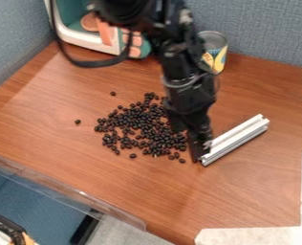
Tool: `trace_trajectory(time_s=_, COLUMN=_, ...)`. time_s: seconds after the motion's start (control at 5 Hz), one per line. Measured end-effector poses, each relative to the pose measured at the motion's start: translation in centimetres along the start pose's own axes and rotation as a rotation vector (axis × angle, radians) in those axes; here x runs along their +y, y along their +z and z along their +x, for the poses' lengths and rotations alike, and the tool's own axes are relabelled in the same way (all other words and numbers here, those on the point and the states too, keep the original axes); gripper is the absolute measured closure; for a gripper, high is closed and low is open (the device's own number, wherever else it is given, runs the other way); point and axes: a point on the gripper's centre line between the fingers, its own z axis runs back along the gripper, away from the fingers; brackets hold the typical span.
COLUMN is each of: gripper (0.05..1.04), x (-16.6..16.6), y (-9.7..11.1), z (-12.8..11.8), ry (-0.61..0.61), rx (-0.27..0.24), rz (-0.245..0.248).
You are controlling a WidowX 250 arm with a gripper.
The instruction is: Sweep into pile
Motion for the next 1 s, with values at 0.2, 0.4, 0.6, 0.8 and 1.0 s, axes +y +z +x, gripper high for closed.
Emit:
trace_trajectory(time_s=0.2, gripper=0.083, x=0.6, y=-0.7, z=2.3, ry=0.012, rx=0.018, rz=0.005)
trace_trajectory(time_s=0.4, gripper=0.083, x=1.1, y=-1.3, z=4.1, ry=0.007, rx=0.019, rz=0.013)
trace_trajectory(time_s=0.6, gripper=0.083, x=1.5, y=-2.2, z=5.8, ry=0.019, rx=0.048, rz=0.013)
trace_trajectory(time_s=0.8, gripper=0.083, x=1.5, y=-2.8, z=6.9, ry=0.026, rx=0.036, rz=-0.002)
trace_trajectory(time_s=1.0, gripper=0.083, x=0.6, y=-3.2, z=8.0, ry=0.013, rx=0.053, rz=0.004)
